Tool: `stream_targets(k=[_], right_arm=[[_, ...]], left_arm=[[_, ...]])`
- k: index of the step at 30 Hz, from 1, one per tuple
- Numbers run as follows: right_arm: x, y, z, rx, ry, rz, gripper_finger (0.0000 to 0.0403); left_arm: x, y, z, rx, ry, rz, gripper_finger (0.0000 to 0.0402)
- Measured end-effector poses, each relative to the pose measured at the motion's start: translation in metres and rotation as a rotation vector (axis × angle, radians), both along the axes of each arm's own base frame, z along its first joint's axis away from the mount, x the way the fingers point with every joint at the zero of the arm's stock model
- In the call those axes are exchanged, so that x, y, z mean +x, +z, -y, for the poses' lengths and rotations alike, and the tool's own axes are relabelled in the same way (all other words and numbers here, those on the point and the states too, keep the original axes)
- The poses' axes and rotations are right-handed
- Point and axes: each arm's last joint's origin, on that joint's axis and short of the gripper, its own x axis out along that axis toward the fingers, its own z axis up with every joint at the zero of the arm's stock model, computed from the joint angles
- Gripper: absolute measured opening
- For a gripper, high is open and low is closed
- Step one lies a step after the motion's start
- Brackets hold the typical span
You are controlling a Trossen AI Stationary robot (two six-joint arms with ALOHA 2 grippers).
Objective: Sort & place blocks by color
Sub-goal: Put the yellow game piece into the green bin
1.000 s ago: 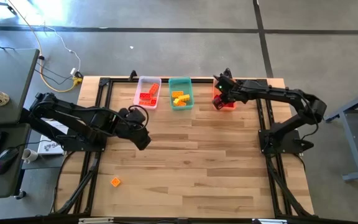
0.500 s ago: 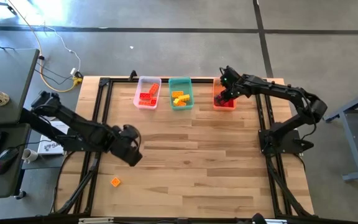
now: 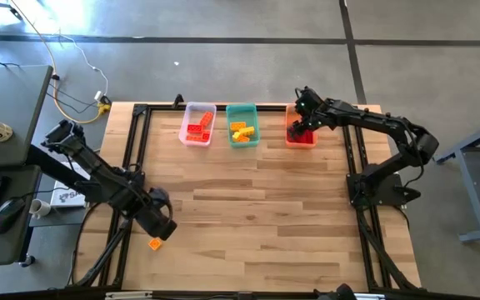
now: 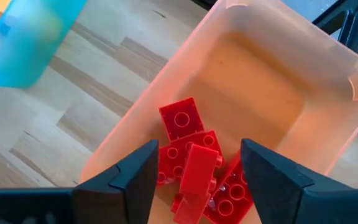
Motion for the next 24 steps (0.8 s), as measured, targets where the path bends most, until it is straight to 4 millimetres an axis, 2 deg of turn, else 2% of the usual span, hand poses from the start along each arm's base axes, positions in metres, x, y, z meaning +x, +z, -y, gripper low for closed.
stream_targets(k=[7, 13, 24], right_arm=[[0.001, 0.001, 0.001, -0.012, -0.007, 0.018, 0.0217], [0.001, 0.001, 0.001, -0.021, -0.001, 0.01, 0.0218], [0.001, 0.001, 0.001, -0.02, -0.001, 0.01, 0.0218]], left_arm=[[-0.005, -0.013, 0.016, -0.042, 0.029, 0.018, 0.0236], [-0.006, -0.037, 0.025, -0.09, 0.049, 0.069, 0.0236], [-0.008, -0.074, 0.043, -0.083, 0.031, -0.043, 0.0236]])
